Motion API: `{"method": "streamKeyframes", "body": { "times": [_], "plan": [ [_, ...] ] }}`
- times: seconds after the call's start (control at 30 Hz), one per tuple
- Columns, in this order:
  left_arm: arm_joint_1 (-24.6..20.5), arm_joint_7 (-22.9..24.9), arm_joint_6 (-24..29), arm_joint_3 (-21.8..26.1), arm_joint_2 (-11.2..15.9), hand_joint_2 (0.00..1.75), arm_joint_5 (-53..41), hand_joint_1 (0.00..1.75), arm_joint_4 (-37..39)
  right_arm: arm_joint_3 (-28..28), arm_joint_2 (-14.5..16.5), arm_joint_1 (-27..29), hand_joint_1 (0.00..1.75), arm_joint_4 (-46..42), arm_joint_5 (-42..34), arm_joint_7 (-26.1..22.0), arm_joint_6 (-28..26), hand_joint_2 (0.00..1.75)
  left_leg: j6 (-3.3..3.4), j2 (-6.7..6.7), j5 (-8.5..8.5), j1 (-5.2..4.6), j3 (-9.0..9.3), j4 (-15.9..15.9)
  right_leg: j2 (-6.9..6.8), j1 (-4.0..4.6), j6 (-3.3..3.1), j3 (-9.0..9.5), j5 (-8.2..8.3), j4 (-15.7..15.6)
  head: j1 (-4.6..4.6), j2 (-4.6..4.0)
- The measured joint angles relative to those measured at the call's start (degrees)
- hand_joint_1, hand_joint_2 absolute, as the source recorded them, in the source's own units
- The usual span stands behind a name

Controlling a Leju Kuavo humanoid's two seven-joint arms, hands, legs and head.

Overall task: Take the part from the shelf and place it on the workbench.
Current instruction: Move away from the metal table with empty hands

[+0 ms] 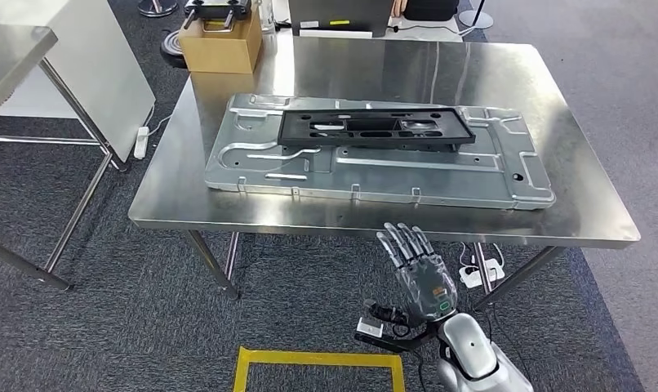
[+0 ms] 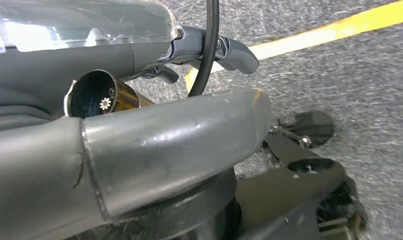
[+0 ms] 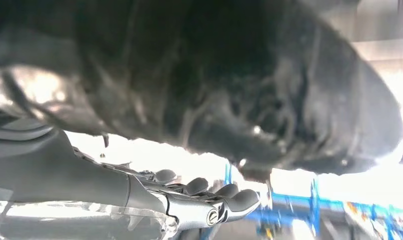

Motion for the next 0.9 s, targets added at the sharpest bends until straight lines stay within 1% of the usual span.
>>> {"method": "streamKeyframes", "body": {
  "times": [0.03, 0.07, 0.1, 0.13, 0.17, 0.2, 0.23, 0.27, 0.3, 0.33, 0.37, 0.4, 0.43, 0.47, 0.5, 0.53, 0.57, 0.6, 0.63, 0.67, 0.7, 0.73, 0.77, 0.8, 0.83, 0.87, 0.9],
  "plan": [
    [0.0, 0.0, 0.0, 0.0, -0.1, 0.0, 0.0, 0.0, 0.0, -0.2, 0.6, 0.2, 0.0, 1.3, -1.1, -0.4, 0.0, 0.0, -0.16, 0.04, 0.44, -0.11, -0.47, 0.2, -0.07, 0.27, -0.44, 2.91, -0.59, -4.1, -0.03, 0.0],
    [0.0, 0.0, 0.0, 0.1, -0.2, 0.0, -0.1, 0.0, 0.0, -0.6, 1.3, 0.3, 0.0, 3.1, -3.2, -1.2, 0.2, 0.0, -0.39, 0.09, 0.92, -0.12, -0.74, 0.4, -0.12, 0.55, -0.77, 4.87, -1.36, -7.2, -0.01, 0.0],
    [0.0, 0.0, 0.0, 0.1, -0.2, 0.0, -0.2, 0.0, 0.0, -1.3, 2.1, 0.4, 0.0, 5.9, -6.4, -2.4, 0.5, 0.0, -0.69, 0.14, 1.42, -0.05, -0.88, 0.4, -0.18, 0.76, -0.99, 5.82, -1.89, -9.1, 0.0, 0.0],
    [0.0, 0.0, 0.1, 0.3, -0.2, 0.0, -0.2, 0.0, 0.0, -2.5, 3.2, 0.4, 0.0, 9.8, -10.7, -4.2, 0.9, 0.0, -1.02, 0.14, 1.97, 0.02, -0.95, 0.3, -0.26, 0.78, -1.13, 5.81, -1.64, -9.8, 0.05, 0.0],
    [0.0, 0.0, 0.1, 0.5, -0.2, 0.0, -0.3, 0.0, 0.0, -4.1, 4.4, 0.4, 0.0, 14.7, -15.5, -6.2, 1.4, 0.0, -1.37, 0.02, 2.05, 0.13, -1.07, 0.3, -0.45, 0.73, -1.38, 5.5, -0.99, -10.0, 0.09, 0.0],
    [0.0, 0.1, 0.2, 0.7, -0.2, 0.0, -0.3, 0.0, 0.0, -6.0, 5.6, 0.5, 0.0, 19.8, -19.9, -8.1, 1.8, 0.0, -1.73, -0.12, 1.11, 0.19, -1.44, 0.8, -0.68, 0.56, -1.65, 5.08, -0.3, -10.2, 0.08, 0.0],
    [0.1, 0.1, 0.2, 0.9, -0.2, 0.0, -0.3, 0.0, 0.0, -8.0, 6.7, 0.7, 0.0, 24.4, -23.2, -9.8, 2.1, 0.0, -2.12, -0.26, -0.93, 0.27, -2.07, 2.2, -0.93, 0.33, -1.9, 4.47, 0.46, -10.4, 0.08, 0.0],
    [0.2, 0.1, 0.3, 1.1, -0.3, 0.0, -0.3, 0.0, 0.0, -9.7, 7.5, 0.8, 0.0, 28.4, -25.2, -11.0, 2.2, 0.0, -2.5, -0.34, -3.93, 0.55, -2.91, 4.9, -1.1, 0.16, -2.07, 3.66, 1.2, -10.5, 0.04, 0.0],
    [0.3, 0.1, 0.3, 1.2, -0.3, 0.0, -0.3, 0.0, 0.0, -11.0, 8.2, 0.9, 0.0, 31.6, -26.1, -11.7, 2.2, 0.0, -2.9, -0.34, -7.07, 0.83, -3.88, 8.5, -1.09, 0.08, -2.15, 2.69, 1.94, -10.4, 0.04, 0.0],
    [0.5, 0.2, 0.4, 1.3, -0.3, 0.0, -0.3, 0.0, 0.0, -12.0, 8.8, 0.9, 0.0, 34.3, -26.3, -12.0, 2.3, 0.0, -3.26, -0.33, -9.29, 1.15, -4.6, 12.3, -1.06, 0.02, -2.12, 1.68, 2.68, -10.3, 0.02, 0.0],
    [0.5, 0.2, 0.4, 1.4, -0.3, 0.0, -0.3, 0.0, 0.0, -12.7, 9.3, 0.9, 0.0, 36.6, -26.5, -11.8, 2.6, 0.0, -3.57, -0.32, -10.11, 1.41, -4.82, 15.3, -1.0, -0.03, -2.01, 0.63, 3.41, -10.2, 0.03, 0.0],
    [0.5, 0.2, 0.4, 1.5, -0.2, 0.0, -0.3, 0.0, 0.0, -13.4, 9.8, 0.9, 0.0, 38.7, -27.0, -10.8, 3.6, 0.0, -3.83, -0.31, -9.46, 1.58, -4.19, 16.7, -0.96, -0.12, -1.82, -0.46, 4.08, -9.9, 0.02, 0.0],
    [0.5, 0.1, 0.4, 1.5, -0.2, 0.0, -0.3, 0.0, 0.0, -14.2, 10.2, 0.9, 0.0, 40.6, -28.0, -9.1, 5.3, 0.0, -4.02, -0.31, -7.87, 1.7, -2.49, 15.9, -0.95, -0.27, -1.55, -1.48, 4.64, -9.6, 0.02, 0.0],
    [0.4, 0.1, 0.4, 1.6, -0.3, 0.0, -0.3, 0.0, 0.0, -15.2, 10.6, 1.1, 0.0, 42.5, -29.5, -6.5, 7.7, 0.44, -4.13, -0.37, -6.36, 1.79, 0.27, 13.1, -0.92, -0.41, -1.21, -2.37, 5.14, -9.3, 0.01, 0.0],
    [0.4, 0.0, 0.4, 1.7, -0.3, 0.0, -0.3, 0.0, 0.0, -16.6, 10.8, 1.5, 0.0, 44.4, -31.5, -3.6, 10.5, 0.87, -4.13, -0.54, -5.84, 1.84, 3.9, 8.9, -0.95, -0.53, -0.83, -3.08, 5.57, -9.0, 0.0, 0.0],
    [0.3, 0.0, 0.4, 1.8, -0.3, 0.0, -0.3, 0.0, 0.0, -18.2, 11.0, 2.2, 0.0, 46.1, -33.6, -0.7, 13.2, 1.31, -3.96, -0.77, -6.25, 1.75, 7.33, 4.3, -1.06, -0.61, -0.43, -3.51, 5.95, -8.8, 0.03, 0.0],
    [0.3, -0.1, 0.4, 1.9, -0.3, 0.0, -0.4, 0.0, 0.0, -20.1, 11.2, 3.2, 0.0, 47.8, -35.8, 2.1, 15.5, 1.75, -3.66, -1.01, -6.95, 1.59, 9.71, 0.8, -1.23, -0.65, -0.04, -3.67, 6.4, -8.8, 0.03, 0.0],
    [0.3, -0.1, 0.4, 2.1, -0.3, 0.0, -0.4, 0.0, 0.0, -21.9, 11.3, 4.2, 0.0, 49.3, -38.1, 4.7, 17.4, 1.75, -3.34, -1.19, -7.62, 1.37, 10.96, -1.3, -1.41, -0.69, 0.3, -3.71, 6.88, -8.9, 0.04, 0.0],
    [0.4, -0.1, 0.3, 2.2, -0.3, 0.0, -0.4, 0.0, 0.0, -23.8, 11.4, 5.3, 0.0, 50.6, -40.2, 7.2, 18.9, 1.75, -2.9, -1.22, -7.58, 1.18, 11.0, -2.1, -1.53, -0.71, 0.65, -3.68, 7.43, -9.1, 0.05, 0.0],
    [0.5, -0.1, 0.2, 2.3, -0.2, 0.0, -0.6, 0.0, 0.0, -25.8, 11.5, 6.3, 0.0, 51.7, -42.3, 9.3, 20.1, 1.75, -2.39, -1.06, -7.08, 1.2, 10.61, -2.2, -1.46, -0.82, 0.97, -3.78, 7.76, -9.3, 0.04, 0.0],
    [0.6, 0.0, 0.1, 2.4, -0.2, 0.0, -0.7, 0.0, 0.0, -27.8, 11.6, 7.1, 0.0, 52.5, -44.0, 10.7, 21.1, 1.31, -1.84, -0.84, -6.55, 1.24, 10.26, -2.5, -1.21, -0.88, 1.2, -4.13, 7.17, -8.9, 0.05, 0.0],
    [0.6, 0.0, 0.0, 2.5, -0.2, 0.0, -0.9, 0.0, 0.0, -29.7, 11.7, 7.7, 0.0, 53.2, -45.3, 11.5, 21.8, 0.87, -1.19, -0.53, -5.91, 1.32, 9.78, -2.6, -0.94, -0.91, 1.35, -4.79, 5.45, -7.6, 0.06, 0.0],
    [0.5, 0.0, -0.1, 2.5, -0.2, 0.0, -1.2, 0.0, 0.0, -31.3, 11.7, 8.0, 0.0, 53.7, -46.1, 11.6, 22.2, 0.44, -0.67, -0.19, -5.27, 1.35, 9.15, -2.7, -0.68, -0.94, 1.42, -5.76, 2.73, -5.1, 0.06, 0.0],
    [0.5, -0.1, -0.3, 2.5, -0.2, 0.0, -1.4, 0.0, 0.0, -32.6, 11.8, 8.2, 0.0, 54.1, -46.5, 11.2, 22.5, 0.0, -0.32, 0.08, -4.68, 1.24, 8.35, -2.6, -0.48, -0.89, 1.45, -6.85, -0.41, -1.4, 0.06, 0.0],
    [0.5, -0.2, -0.4, 2.5, -0.2, 0.0, -1.6, 0.0, 0.0, -33.7, 12.0, 8.3, 0.0, 54.3, -46.5, 10.4, 22.5, 0.0, -0.12, 0.34, -4.13, 1.14, 7.45, -2.4, -0.41, -0.88, 1.49, -7.84, -2.92, 2.6, 0.05, 0.0],
    [0.4, -0.3, -0.6, 2.5, -0.2, 0.0, -1.7, 0.0, 0.0, -34.6, 12.2, 8.3, 0.0, 54.5, -46.3, 9.5, 22.5, 0.0, -0.08, 0.53, -3.62, 1.03, 6.56, -2.2, -0.36, -0.87, 1.54, -8.29, -4.14, 5.9, 0.05, 0.0],
    [0.4, -0.4, -0.7, 2.5, -0.2, 0.0, -1.9, 0.0, 0.0, -35.2, 12.3, 8.3, 0.0, 54.7, -46.1, 8.7, 22.5, 0.0, -0.09, 0.63, -3.19, 0.95, 5.7, -1.9, -0.34, -0.87, 1.55, -7.9, -4.04, 7.5, 0.04, 0.0]
  ]
}}
